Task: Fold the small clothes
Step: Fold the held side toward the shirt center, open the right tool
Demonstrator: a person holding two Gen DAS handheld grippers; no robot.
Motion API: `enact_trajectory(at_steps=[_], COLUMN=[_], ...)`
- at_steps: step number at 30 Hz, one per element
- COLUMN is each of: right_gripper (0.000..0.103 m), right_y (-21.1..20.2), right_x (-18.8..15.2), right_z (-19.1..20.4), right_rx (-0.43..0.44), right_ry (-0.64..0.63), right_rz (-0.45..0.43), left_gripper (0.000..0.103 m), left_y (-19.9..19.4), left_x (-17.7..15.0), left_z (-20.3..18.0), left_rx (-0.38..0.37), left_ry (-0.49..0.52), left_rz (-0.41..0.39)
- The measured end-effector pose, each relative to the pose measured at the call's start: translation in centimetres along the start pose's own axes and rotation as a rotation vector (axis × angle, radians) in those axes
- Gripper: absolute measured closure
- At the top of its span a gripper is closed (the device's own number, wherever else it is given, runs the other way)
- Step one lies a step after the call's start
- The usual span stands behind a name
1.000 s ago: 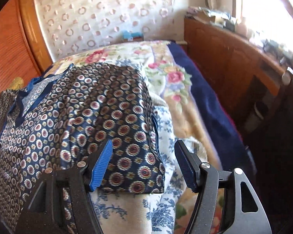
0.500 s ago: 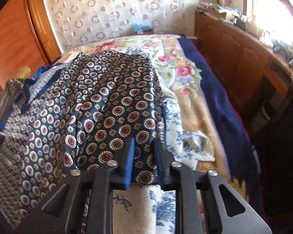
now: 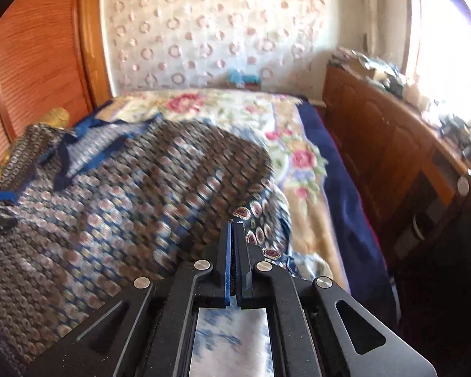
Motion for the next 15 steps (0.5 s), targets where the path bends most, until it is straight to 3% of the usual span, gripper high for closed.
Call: enact_trajectory(at_steps=[6, 12, 15], right_gripper=[0.103, 0.103, 0.103], right_y=[-0.6, 0.5, 1.2], right_x=[2.3, 2.0, 1.3], right_z=[5.1, 11.0, 12.9], right_rx=[0.061, 0.154, 0.193], right_ry=[-0.072, -0.142, -0.158], right_rz=[-0.054, -0.043, -0.012], left_gripper=[0.0, 0.0, 0.0], left_y=[-0.6, -3.7, -5.4], left_x=[-0.3, 0.0, 0.3], left_z=[0.4, 0.3, -0.2], left_rx=[0.028, 0.083, 0.055], left_ry=[-0.021, -0.017, -0.037], left_rz=[-0.016, -0.137, -0.191])
Point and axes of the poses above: each gripper's, at about its wrist camera, not at the fingertips, and y roughly the way its jaws point, z to its left, x to its top, the point moved 6 cm from there along y, roughly the way its jaws point, and after that the axes turned 11 degrees about -x, right-handed, at the moved point
